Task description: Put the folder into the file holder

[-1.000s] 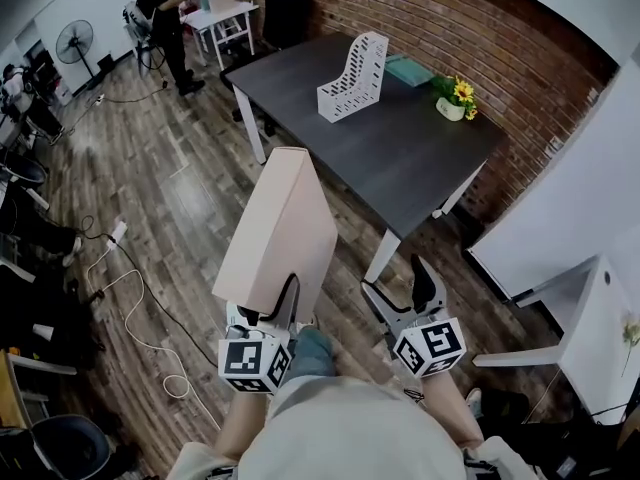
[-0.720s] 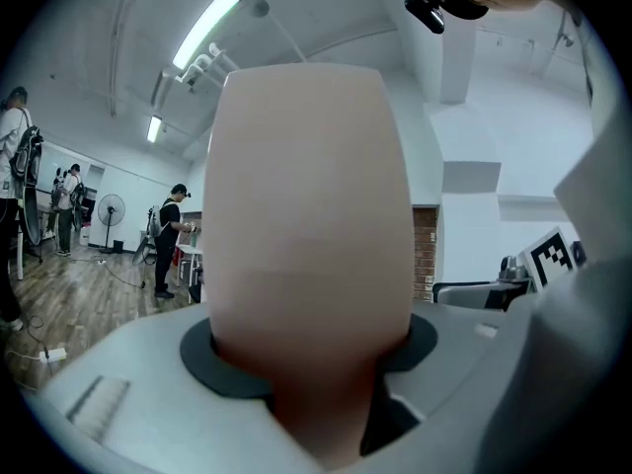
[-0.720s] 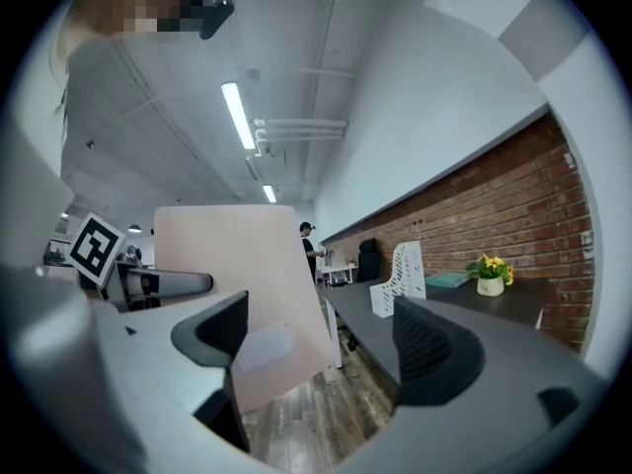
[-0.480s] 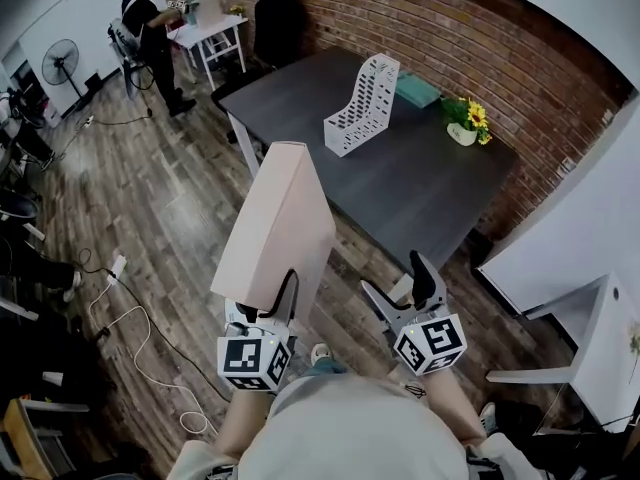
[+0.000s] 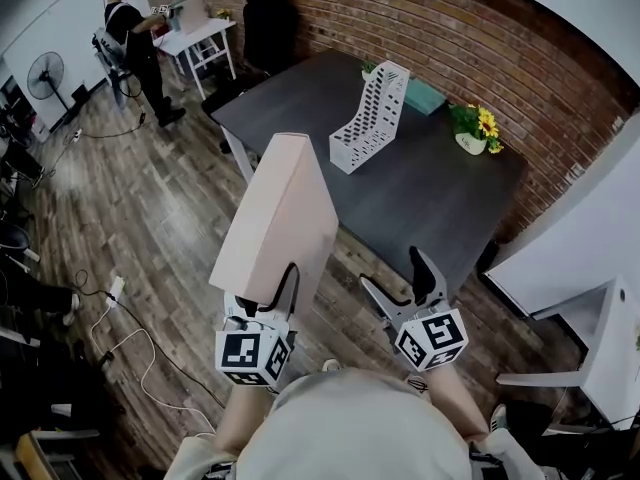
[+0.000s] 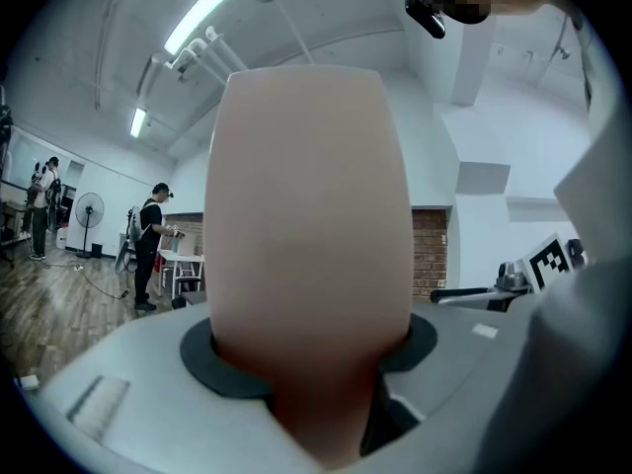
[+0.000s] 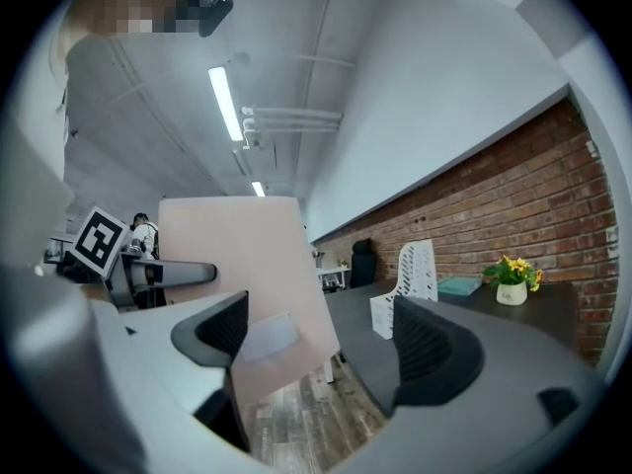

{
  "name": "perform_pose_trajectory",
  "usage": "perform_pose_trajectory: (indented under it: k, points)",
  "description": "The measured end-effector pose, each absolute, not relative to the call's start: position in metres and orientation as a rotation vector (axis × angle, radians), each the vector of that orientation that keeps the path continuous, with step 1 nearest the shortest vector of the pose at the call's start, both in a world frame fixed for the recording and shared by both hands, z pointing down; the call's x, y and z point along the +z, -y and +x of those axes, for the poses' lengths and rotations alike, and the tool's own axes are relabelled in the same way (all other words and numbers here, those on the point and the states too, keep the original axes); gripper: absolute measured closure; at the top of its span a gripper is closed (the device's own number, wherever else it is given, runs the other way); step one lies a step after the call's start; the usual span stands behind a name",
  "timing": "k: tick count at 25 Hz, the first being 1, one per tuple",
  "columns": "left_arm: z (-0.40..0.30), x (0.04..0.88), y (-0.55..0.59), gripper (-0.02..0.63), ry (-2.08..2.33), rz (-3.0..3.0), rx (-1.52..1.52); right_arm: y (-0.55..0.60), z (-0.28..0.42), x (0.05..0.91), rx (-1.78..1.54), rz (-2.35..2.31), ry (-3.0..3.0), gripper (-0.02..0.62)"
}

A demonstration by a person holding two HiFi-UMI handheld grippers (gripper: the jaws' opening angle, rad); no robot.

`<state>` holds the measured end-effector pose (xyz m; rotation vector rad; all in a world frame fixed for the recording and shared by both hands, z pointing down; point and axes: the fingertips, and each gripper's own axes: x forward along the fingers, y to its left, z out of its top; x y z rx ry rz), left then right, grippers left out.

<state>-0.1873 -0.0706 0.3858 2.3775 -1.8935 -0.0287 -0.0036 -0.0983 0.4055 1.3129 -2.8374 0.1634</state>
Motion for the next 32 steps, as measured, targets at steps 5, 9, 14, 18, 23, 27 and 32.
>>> perform_pose_trajectory:
  k: [5, 9, 14, 18, 23, 27, 32]
  points:
    - [-0.2, 0.384, 0.1, 0.336, 1.846, 2.412, -0.03, 0.116, -0.019, 0.411, 0.187, 1.339, 2.82, 0.166]
    - [-0.205, 0.377, 0.126, 0.336, 1.81, 2.449, -0.039, 0.125, -0.025, 0.421, 0.221, 1.336, 2.792, 0.166]
    - [-0.205, 0.365, 0.163, 0.336, 1.793, 2.514, -0.035, 0.142, -0.023, 0.431, 0.252, 1.355, 2.767, 0.166]
    - [-0.201, 0.354, 0.198, 0.336, 1.789, 2.549, -0.053, 0.167, -0.019, 0.432, 0.256, 1.38, 2.769, 0.166]
    - [-0.19, 0.345, 0.247, 0.336, 1.754, 2.6, -0.059, 0.208, -0.014, 0.432, 0.267, 1.4, 2.777, 0.166]
    - [-0.183, 0.343, 0.285, 0.336, 1.722, 2.621, -0.037, 0.244, -0.011, 0.428, 0.268, 1.423, 2.774, 0.166]
    - [-0.176, 0.336, 0.334, 0.336, 1.686, 2.655, -0.03, 0.288, -0.004, 0.421, 0.257, 1.453, 2.765, 0.166]
